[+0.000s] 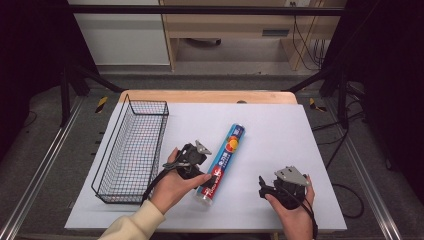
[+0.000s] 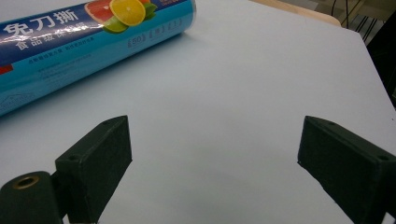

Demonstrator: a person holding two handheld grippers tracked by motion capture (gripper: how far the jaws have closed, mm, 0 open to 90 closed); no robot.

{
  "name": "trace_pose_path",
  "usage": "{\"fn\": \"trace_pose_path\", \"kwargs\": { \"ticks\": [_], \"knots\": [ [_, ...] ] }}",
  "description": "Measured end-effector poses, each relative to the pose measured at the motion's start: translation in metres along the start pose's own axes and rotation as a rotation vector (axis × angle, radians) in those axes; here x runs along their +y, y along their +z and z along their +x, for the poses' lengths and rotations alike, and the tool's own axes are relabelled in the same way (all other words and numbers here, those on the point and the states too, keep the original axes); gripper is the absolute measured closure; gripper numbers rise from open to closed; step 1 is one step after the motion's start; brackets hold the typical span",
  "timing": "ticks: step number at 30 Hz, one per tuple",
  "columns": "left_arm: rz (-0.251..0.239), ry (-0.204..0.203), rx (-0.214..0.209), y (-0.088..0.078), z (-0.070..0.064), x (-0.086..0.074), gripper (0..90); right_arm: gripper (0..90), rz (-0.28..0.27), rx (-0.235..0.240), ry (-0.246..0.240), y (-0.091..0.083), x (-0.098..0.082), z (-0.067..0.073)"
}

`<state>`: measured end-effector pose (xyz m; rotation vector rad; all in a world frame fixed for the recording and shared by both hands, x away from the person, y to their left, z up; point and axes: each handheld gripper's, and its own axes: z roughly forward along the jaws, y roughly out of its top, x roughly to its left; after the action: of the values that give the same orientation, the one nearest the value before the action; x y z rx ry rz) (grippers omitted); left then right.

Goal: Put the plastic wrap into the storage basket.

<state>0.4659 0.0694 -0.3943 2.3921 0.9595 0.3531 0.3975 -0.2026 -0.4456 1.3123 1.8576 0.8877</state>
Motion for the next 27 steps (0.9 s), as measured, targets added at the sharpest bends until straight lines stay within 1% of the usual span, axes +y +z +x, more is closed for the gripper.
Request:
{"fn": "trace_pose_path", "kwargs": {
  "ticks": [1, 2, 4, 5, 6, 7, 8, 9, 10, 12, 14, 15, 16, 17, 19, 20, 23, 24, 25, 26, 27],
  "knots": [
    [0.006, 0.006, 0.012, 0.001, -0.001, 0.004, 8.2, 10.1, 0.003, -0.002, 0.001, 0.000, 0.000, 0.000],
    [0.012, 0.012, 0.013, 0.001, -0.002, 0.009, 8.3, 10.1, 0.005, -0.001, 0.004, 0.000, 0.000, 0.000],
    [0.004, -0.015, 0.000, 0.001, -0.002, 0.018, 8.5, 10.3, 0.005, 0.001, 0.004, 0.000, 0.000, 0.000],
    [0.013, -0.023, -0.017, 0.002, -0.002, 0.022, 8.6, 10.3, 0.004, 0.001, 0.002, 0.000, 0.000, 0.000],
    [0.022, -0.027, -0.024, 0.003, -0.003, 0.026, 8.7, 10.3, 0.004, 0.002, 0.003, 0.000, 0.000, 0.000],
    [0.035, -0.024, -0.024, 0.005, -0.004, 0.030, 8.7, 10.4, 0.000, 0.005, 0.005, 0.001, 0.000, 0.000],
    [0.035, -0.024, -0.024, 0.005, -0.004, 0.030, 8.7, 10.4, 0.002, 0.006, 0.005, 0.001, 0.000, 0.000],
    [0.054, -0.013, -0.011, 0.009, -0.006, 0.037, 9.1, 10.4, 0.005, 0.007, 0.005, 0.001, 0.000, 0.000],
    [0.053, -0.015, -0.006, 0.012, -0.007, 0.041, 9.1, 10.4, 0.005, 0.008, 0.005, 0.001, 0.000, -0.001],
    [0.052, -0.028, -0.016, 0.017, -0.007, 0.046, 9.1, 10.5, 0.005, 0.011, 0.007, 0.002, 0.000, 0.000],
    [0.057, -0.052, -0.032, 0.023, -0.008, 0.050, 9.3, 10.5, 0.004, 0.015, 0.006, 0.002, 0.000, 0.000],
    [0.069, -0.048, -0.027, 0.027, -0.008, 0.052, 9.8, 10.5, 0.008, 0.016, 0.006, 0.002, 0.000, 0.001],
    [0.069, -0.048, -0.027, 0.027, -0.008, 0.052, 9.7, 10.5, 0.009, 0.017, 0.004, 0.002, 0.000, 0.001],
    [0.074, -0.055, -0.021, 0.034, -0.008, 0.054, 9.7, 10.5, 0.009, 0.020, 0.003, 0.003, 0.000, 0.002],
    [0.067, -0.084, -0.029, 0.041, -0.006, 0.056, 9.7, 10.4, 0.012, 0.023, -0.001, 0.003, 0.000, 0.002],
    [0.065, -0.093, -0.035, 0.045, -0.005, 0.057, 9.8, 10.5, 0.013, 0.025, -0.003, 0.003, 0.000, 0.003],
    [0.081, -0.105, -0.032, 0.056, -0.004, 0.060, 11.0, 10.4, 0.012, 0.028, -0.003, 0.003, 0.000, 0.003],
    [0.081, -0.105, -0.032, 0.056, -0.004, 0.060, 12.4, 10.5, 0.012, 0.029, -0.005, 0.003, 0.000, 0.003],
    [0.087, -0.133, -0.028, 0.061, -0.002, 0.061, 13.7, 10.4, 0.012, 0.031, -0.006, 0.003, 0.000, 0.003],
    [0.089, -0.144, -0.021, 0.064, -0.001, 0.062, 13.5, 10.5, 0.014, 0.032, -0.005, 0.004, 0.000, 0.003],
    [0.090, -0.147, -0.017, 0.066, -0.001, 0.062, 13.6, 10.6, 0.015, 0.035, -0.002, 0.004, 0.000, 0.003]
  ]
}}
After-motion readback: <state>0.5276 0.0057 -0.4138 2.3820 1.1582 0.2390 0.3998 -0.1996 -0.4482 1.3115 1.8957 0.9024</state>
